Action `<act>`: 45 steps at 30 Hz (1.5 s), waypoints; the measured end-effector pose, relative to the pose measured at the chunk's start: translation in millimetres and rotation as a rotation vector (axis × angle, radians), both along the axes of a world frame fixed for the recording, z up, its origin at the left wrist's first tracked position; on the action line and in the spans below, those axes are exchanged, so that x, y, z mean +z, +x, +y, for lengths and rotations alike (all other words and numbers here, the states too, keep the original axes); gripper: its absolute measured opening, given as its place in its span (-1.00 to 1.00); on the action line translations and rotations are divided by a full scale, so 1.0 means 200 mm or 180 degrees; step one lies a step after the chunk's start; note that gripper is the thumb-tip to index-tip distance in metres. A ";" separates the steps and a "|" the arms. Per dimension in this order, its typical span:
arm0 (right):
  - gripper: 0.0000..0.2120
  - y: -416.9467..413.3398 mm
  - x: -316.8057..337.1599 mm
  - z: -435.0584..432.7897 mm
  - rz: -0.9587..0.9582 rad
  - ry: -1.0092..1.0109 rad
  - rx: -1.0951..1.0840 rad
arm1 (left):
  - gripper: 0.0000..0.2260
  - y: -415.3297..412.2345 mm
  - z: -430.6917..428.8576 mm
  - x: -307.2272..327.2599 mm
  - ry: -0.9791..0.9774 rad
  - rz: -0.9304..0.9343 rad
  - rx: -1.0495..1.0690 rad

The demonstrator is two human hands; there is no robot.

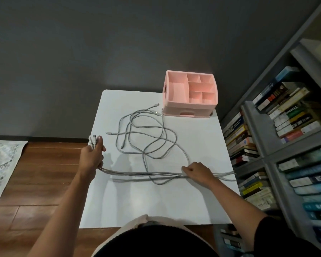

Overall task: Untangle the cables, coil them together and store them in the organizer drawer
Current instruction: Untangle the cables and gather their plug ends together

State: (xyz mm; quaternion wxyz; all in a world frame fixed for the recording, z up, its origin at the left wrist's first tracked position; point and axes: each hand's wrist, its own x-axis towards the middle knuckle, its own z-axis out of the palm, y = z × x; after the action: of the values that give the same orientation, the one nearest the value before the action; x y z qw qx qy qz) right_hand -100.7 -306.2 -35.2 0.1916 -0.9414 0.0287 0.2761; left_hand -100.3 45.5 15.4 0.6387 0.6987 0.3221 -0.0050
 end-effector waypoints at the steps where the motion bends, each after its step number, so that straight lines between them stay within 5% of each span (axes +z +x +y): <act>1: -0.50 -0.01 -0.01 -0.04 0.0012 -0.0112 -0.0062 | -0.59 -0.01 0.02 -0.02 -0.0085 0.0063 0.0043; 9: -0.64 -0.02 -0.10 -0.11 -0.0429 0.0391 -0.0618 | -0.58 -0.06 0.04 -0.13 -0.0131 0.0603 -0.0392; 20: -0.79 0.43 -0.01 0.36 -0.0988 0.0672 -0.0098 | -0.56 0.01 0.05 -0.08 -0.0507 0.0764 -0.0430; 24: -0.86 0.60 -0.06 0.56 -0.1122 0.0526 -0.0051 | -0.66 0.03 0.07 -0.11 -0.1299 0.0885 -0.0144; 28: -0.82 0.74 -0.09 0.64 -0.0801 0.0576 -0.0774 | -0.75 0.01 0.09 -0.14 -0.1595 0.0914 0.0032; 30: -0.89 0.78 -0.11 0.64 -0.0740 0.0775 -0.0983 | -0.75 0.01 0.09 -0.15 -0.1676 0.0896 0.0134; 36: -0.51 0.80 -0.08 0.67 -0.0272 0.2231 -0.1656 | -0.75 0.02 0.06 -0.14 -0.1624 0.0796 0.0102; 41: -0.85 0.84 0.16 0.68 0.0233 0.3321 -0.0999 | -0.70 0.07 0.01 -0.11 -0.1312 0.0455 -0.0251; 45: -0.77 0.85 0.37 0.70 0.0228 0.3621 -0.0576 | -0.69 0.10 -0.04 -0.07 -0.1040 0.0074 -0.0530</act>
State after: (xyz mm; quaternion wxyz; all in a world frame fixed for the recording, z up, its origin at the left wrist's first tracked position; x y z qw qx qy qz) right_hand 68.5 -166.1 38.4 0.6895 -0.6741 -0.0374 0.2623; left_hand -81.1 36.6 1.1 0.7373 0.6099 0.2654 -0.1182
